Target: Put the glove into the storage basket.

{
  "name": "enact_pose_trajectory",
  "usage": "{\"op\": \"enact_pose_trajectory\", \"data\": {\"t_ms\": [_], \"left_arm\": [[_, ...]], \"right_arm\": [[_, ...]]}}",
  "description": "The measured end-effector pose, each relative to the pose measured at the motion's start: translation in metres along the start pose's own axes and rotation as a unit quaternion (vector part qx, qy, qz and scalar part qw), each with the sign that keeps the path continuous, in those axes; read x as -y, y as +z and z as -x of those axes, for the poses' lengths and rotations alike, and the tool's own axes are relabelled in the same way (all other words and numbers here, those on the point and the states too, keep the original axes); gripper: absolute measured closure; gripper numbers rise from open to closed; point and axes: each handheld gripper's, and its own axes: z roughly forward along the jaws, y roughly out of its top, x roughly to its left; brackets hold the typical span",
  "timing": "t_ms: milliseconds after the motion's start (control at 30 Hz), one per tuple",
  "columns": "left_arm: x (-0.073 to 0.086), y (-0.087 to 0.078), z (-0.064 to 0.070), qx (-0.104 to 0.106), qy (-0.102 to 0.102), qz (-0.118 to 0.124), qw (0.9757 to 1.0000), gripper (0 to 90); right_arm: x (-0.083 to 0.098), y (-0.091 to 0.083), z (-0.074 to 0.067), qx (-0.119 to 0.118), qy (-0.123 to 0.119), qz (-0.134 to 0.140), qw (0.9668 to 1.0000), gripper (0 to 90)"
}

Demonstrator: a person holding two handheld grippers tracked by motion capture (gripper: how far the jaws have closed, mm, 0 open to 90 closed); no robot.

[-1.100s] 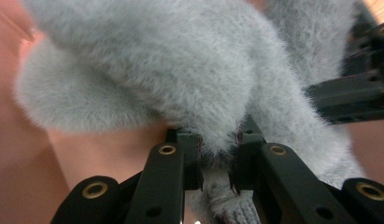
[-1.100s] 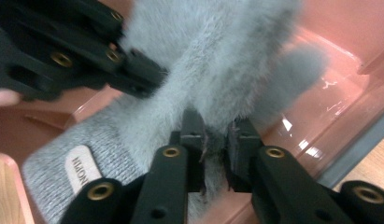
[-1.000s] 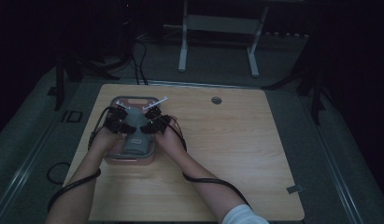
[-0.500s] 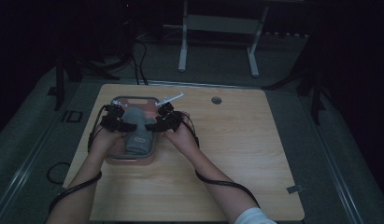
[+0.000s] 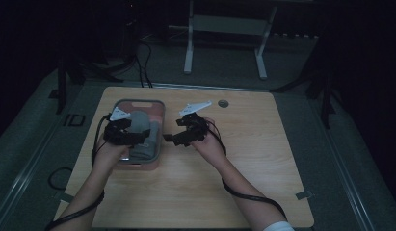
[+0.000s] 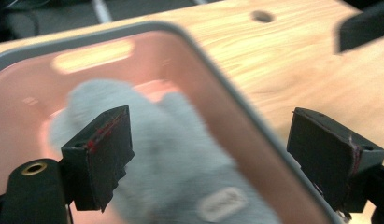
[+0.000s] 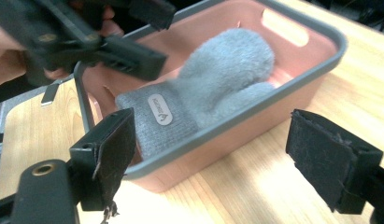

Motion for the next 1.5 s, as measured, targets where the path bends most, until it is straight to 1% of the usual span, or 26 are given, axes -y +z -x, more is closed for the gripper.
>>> {"op": "enact_pose_trajectory", "data": {"t_ms": [67, 133, 200, 267, 333, 400, 433, 467, 533, 600, 633, 667, 733, 833, 933, 1000, 1033, 1100, 1133, 1167, 1200, 1233, 1267, 1333, 1467, 1500], "left_arm": [[0.000, -0.004, 0.012, 0.008, 0.015, 0.008, 0.9998, 14.9], [0.001, -0.007, 0.023, 0.016, 0.030, 0.016, 0.9993, 14.9], [0.001, -0.009, 0.037, 0.029, 0.039, 0.026, 0.9985, 14.9], [0.002, -0.009, 0.045, 0.035, 0.046, 0.028, 0.9979, 14.9], [0.002, -0.008, 0.055, 0.046, 0.057, 0.033, 0.9968, 14.9], [0.002, -0.007, 0.064, 0.054, 0.069, 0.036, 0.9955, 14.9], [0.002, -0.006, 0.069, 0.058, 0.072, 0.037, 0.9951, 14.9], [0.002, -0.005, 0.073, 0.064, 0.076, 0.039, 0.9943, 14.9], [0.004, -0.003, 0.081, 0.077, 0.081, 0.045, 0.9927, 14.9], [0.006, 0.002, 0.091, 0.089, 0.091, 0.044, 0.9909, 14.9], [0.006, 0.002, 0.091, 0.089, 0.091, 0.044, 0.9909, 14.9], [0.007, 0.004, 0.096, 0.093, 0.100, 0.046, 0.9896, 14.9], [0.010, 0.010, 0.103, 0.108, 0.102, 0.045, 0.9879, 15.0], [0.013, 0.017, 0.111, 0.111, 0.114, 0.041, 0.9864, 14.9], [0.017, 0.024, 0.116, 0.120, 0.111, 0.035, 0.9859, 15.0], [0.018, 0.026, 0.118, 0.121, 0.112, 0.036, 0.9857, 15.0], [0.022, 0.032, 0.123, 0.128, 0.114, 0.033, 0.9846, 15.0], [0.023, 0.034, 0.124, 0.131, 0.114, 0.033, 0.9842, 15.0], [0.027, 0.040, 0.127, 0.148, 0.115, 0.025, 0.9820, 15.0], [0.027, 0.040, 0.127, 0.148, 0.115, 0.025, 0.9820, 15.0], [0.030, 0.045, 0.129, 0.162, 0.116, 0.018, 0.9798, 15.0], [0.032, 0.047, 0.131, 0.166, 0.119, 0.019, 0.9788, 15.0], [0.035, 0.050, 0.133, 0.169, 0.124, 0.014, 0.9777, 15.0], [0.040, 0.055, 0.136, 0.176, 0.124, 0.013, 0.9765, 15.0], [0.052, 0.064, 0.144, 0.187, 0.130, -0.001, 0.9738, 14.9], [0.054, 0.066, 0.145, 0.188, 0.130, -0.001, 0.9735, 14.9]], "right_arm": [[0.002, -0.004, 0.000, 0.001, -0.004, 0.003, 1.0000, 16.1], [0.006, -0.010, 0.000, 0.002, -0.016, 0.005, 0.9999, 16.1], [0.011, -0.015, 0.000, 0.009, -0.027, 0.003, 0.9996, 16.1], [0.017, -0.021, 0.000, 0.010, -0.037, -0.001, 0.9993, 16.1], [0.022, -0.025, 0.000, 0.014, -0.045, -0.002, 0.9989, 16.1], [0.027, -0.031, 0.000, 0.010, -0.050, -0.001, 0.9987, 16.1], [0.033, -0.037, 0.001, 0.015, -0.053, -0.004, 0.9985, 16.1], [0.033, -0.037, 0.001, 0.015, -0.053, -0.004, 0.9985, 16.1], [0.040, -0.043, 0.004, 0.017, -0.054, -0.001, 0.9984, 16.2], [0.048, -0.049, 0.007, 0.021, -0.053, -0.004, 0.9984, 16.2], [0.048, -0.049, 0.007, 0.021, -0.053, -0.004, 0.9984, 16.2], [0.054, -0.054, 0.010, 0.023, -0.053, -0.006, 0.9983, 16.2], [0.070, -0.063, 0.016, 0.028, -0.048, -0.013, 0.9984, 16.2], [0.084, -0.071, 0.020, 0.032, -0.046, -0.022, 0.9982, 16.2], [0.097, -0.078, 0.024, 0.035, -0.046, -0.028, 0.9980, 16.2], [0.100, -0.080, 0.025, 0.035, -0.043, -0.029, 0.9980, 16.2], [0.109, -0.085, 0.028, 0.037, -0.035, -0.028, 0.9983, 16.2], [0.113, -0.087, 0.030, 0.039, -0.030, -0.029, 0.9984, 16.2], [0.122, -0.090, 0.033, 0.043, -0.022, -0.030, 0.9984, 16.3], [0.122, -0.090, 0.033, 0.043, -0.022, -0.030, 0.9984, 16.3], [0.124, -0.091, 0.034, 0.044, -0.020, -0.031, 0.9984, 16.3], [0.130, -0.093, 0.036, 0.043, -0.015, -0.031, 0.9985, 16.3], [0.133, -0.094, 0.037, 0.044, -0.012, -0.032, 0.9985, 16.3], [0.141, -0.096, 0.038, 0.044, -0.006, -0.036, 0.9984, 16.3], [0.157, -0.101, 0.041, 0.042, 0.000, -0.041, 0.9983, 16.2], [0.162, -0.103, 0.042, 0.042, 0.008, -0.041, 0.9982, 16.3]]}}
